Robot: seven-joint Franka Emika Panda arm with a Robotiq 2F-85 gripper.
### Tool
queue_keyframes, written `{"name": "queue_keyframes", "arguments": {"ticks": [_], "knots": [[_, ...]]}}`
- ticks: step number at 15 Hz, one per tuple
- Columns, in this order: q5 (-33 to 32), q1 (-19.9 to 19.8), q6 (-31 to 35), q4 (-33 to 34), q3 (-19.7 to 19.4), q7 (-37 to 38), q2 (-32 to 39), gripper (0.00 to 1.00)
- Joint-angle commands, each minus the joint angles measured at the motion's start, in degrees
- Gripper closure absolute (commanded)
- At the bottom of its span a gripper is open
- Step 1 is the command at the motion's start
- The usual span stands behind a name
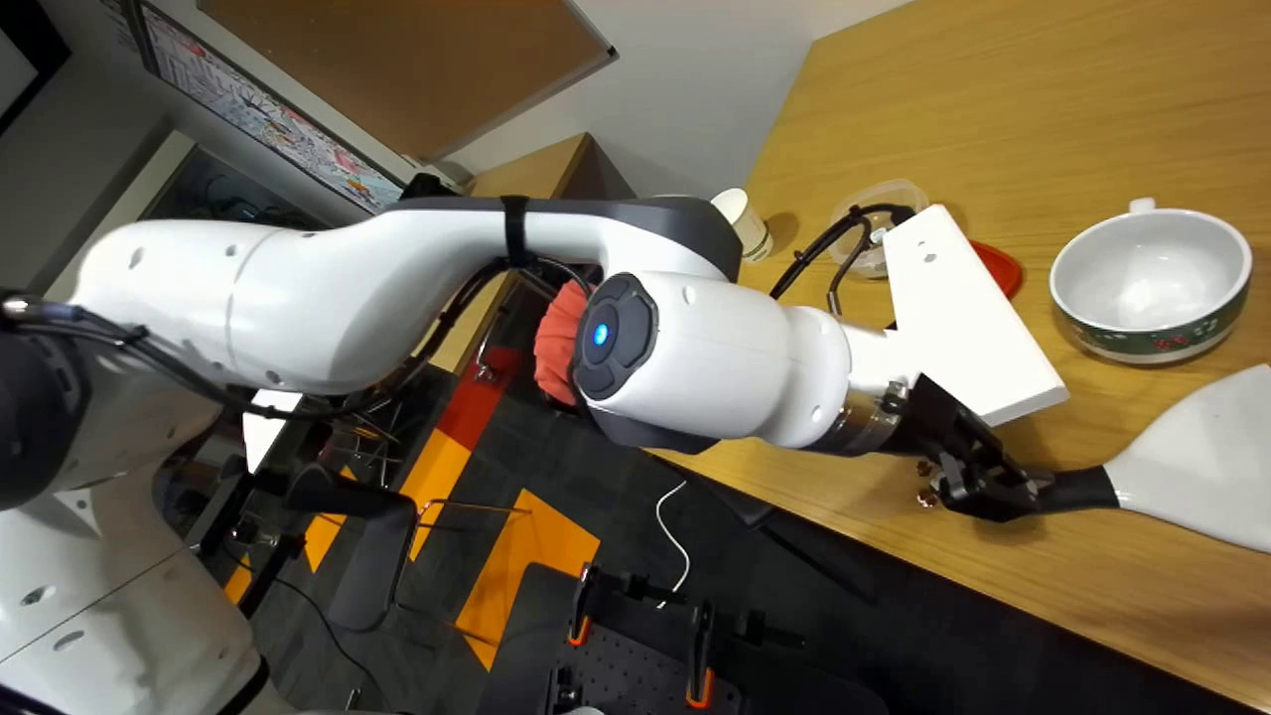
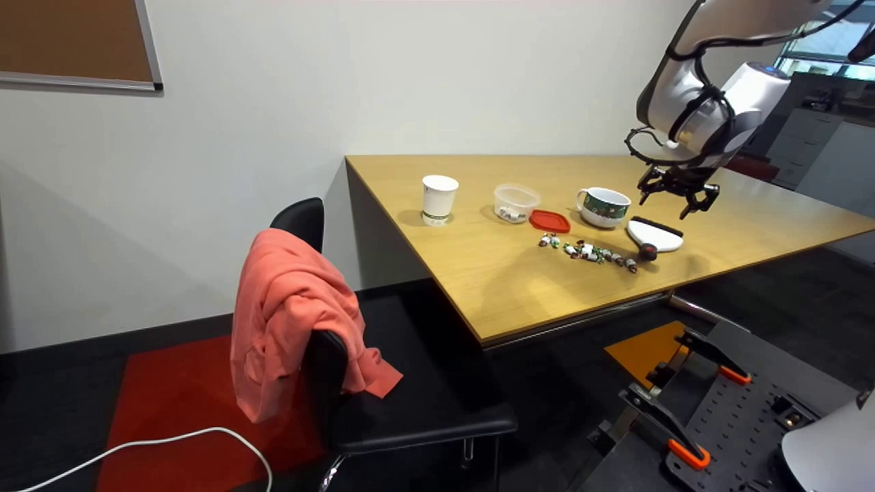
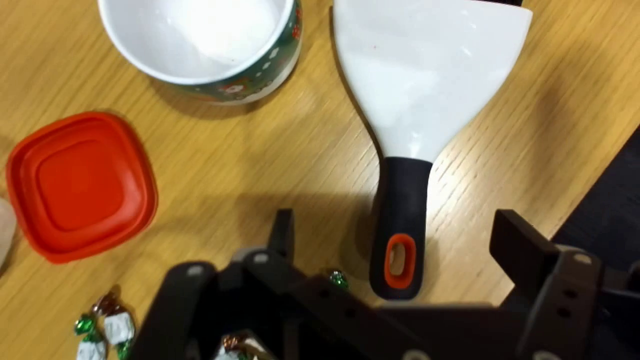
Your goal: Use the broom to sweep the sweets to the left
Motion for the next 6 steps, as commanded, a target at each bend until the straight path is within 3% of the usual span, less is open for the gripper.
{"name": "queue_keyframes", "arguments": {"ticks": [1,6], "knots": [[-8.33,8.34,-5.23,-6.26,-10.39,0.00,-10.15,0.00],[-13.80,20.10,-15.72,-7.19,-25.52,0.17,-12.09,0.00]]}}
